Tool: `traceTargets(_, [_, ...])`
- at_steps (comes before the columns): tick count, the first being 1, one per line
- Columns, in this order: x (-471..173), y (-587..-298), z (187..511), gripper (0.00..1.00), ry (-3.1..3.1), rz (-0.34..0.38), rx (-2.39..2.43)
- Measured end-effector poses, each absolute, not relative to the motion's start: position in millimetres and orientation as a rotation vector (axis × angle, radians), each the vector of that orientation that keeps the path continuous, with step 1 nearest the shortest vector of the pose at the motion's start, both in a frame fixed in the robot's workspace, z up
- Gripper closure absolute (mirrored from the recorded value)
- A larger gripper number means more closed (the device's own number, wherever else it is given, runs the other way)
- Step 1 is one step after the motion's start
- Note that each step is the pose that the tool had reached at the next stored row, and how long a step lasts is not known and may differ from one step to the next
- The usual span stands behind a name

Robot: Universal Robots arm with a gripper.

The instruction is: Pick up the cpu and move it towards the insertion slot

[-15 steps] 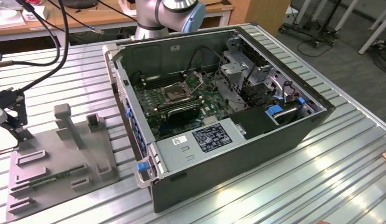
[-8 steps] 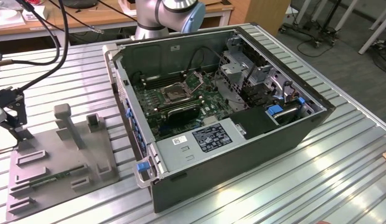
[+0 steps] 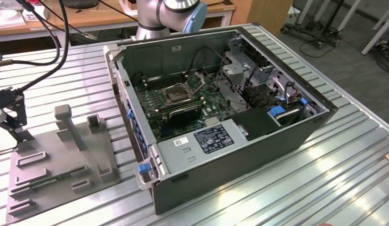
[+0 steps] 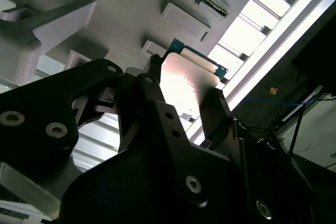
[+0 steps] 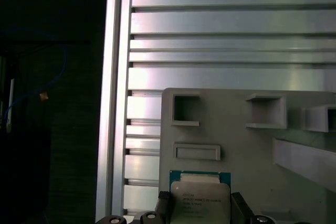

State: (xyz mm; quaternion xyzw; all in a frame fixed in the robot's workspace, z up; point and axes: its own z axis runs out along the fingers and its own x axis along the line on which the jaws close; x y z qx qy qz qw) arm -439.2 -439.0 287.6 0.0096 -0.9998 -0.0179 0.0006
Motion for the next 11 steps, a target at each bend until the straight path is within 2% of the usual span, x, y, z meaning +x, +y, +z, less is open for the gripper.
traceTargets(11, [-439.2,-439.0,296.2,0.46,-3.140,-0.056,0.030])
